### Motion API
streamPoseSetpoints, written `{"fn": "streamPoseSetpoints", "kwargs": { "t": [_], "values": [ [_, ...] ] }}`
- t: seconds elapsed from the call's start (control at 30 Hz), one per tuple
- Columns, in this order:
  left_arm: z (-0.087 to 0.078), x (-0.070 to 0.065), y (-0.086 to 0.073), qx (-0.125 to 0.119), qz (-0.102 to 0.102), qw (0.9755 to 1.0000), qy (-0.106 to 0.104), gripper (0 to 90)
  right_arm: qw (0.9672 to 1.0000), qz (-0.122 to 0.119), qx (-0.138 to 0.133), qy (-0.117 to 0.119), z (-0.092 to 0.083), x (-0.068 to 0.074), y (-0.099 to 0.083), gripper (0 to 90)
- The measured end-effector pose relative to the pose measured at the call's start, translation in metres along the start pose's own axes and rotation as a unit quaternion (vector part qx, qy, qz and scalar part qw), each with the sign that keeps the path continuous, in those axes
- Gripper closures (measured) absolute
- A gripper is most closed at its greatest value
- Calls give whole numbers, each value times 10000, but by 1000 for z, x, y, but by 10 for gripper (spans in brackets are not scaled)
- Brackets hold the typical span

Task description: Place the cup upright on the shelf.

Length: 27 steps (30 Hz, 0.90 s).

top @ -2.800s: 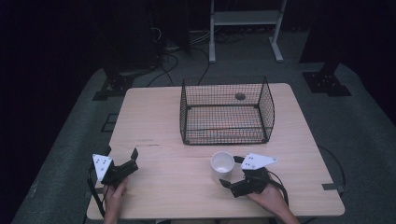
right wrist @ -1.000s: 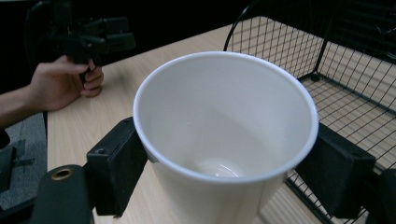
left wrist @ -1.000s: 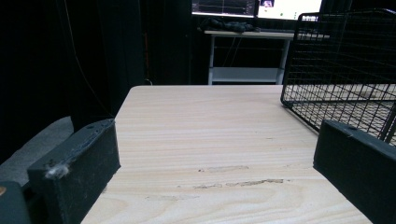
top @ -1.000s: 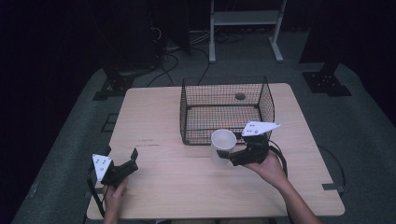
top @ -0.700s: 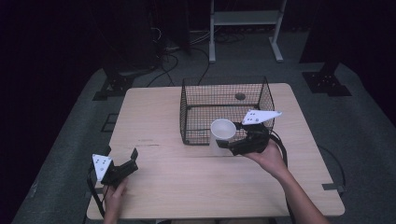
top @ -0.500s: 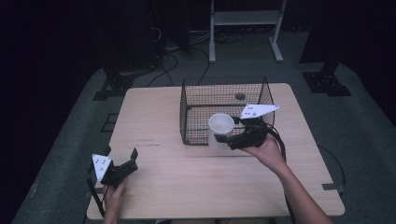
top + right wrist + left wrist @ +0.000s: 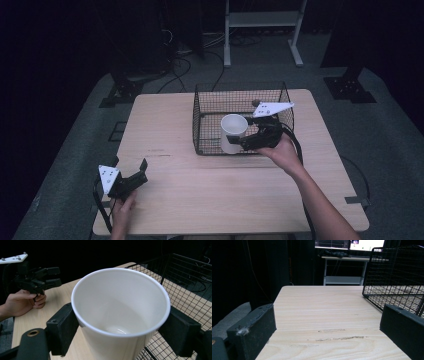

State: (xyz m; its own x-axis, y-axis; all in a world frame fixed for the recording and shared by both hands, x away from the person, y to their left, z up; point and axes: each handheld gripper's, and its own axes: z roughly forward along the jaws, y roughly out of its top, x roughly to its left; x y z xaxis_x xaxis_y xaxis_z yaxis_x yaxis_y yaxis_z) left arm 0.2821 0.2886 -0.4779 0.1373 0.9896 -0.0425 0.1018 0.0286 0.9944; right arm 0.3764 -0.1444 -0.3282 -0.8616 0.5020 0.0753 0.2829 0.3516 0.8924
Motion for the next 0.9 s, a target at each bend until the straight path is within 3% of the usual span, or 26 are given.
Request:
{"fn": "streamPoseSetpoints", "kwargs": {
  "t": [0.4, 0.9],
  "values": [
    [0, 1, 0, 10, -4, 10000, -4, 0, 9999, 17, 73, 89, 7, -14, 12, 198],
    [0, 1, 0, 9, -8, 10000, -8, 0, 9999, -24, 117, -21, 19, -33, 27, 198]
  ]
}}
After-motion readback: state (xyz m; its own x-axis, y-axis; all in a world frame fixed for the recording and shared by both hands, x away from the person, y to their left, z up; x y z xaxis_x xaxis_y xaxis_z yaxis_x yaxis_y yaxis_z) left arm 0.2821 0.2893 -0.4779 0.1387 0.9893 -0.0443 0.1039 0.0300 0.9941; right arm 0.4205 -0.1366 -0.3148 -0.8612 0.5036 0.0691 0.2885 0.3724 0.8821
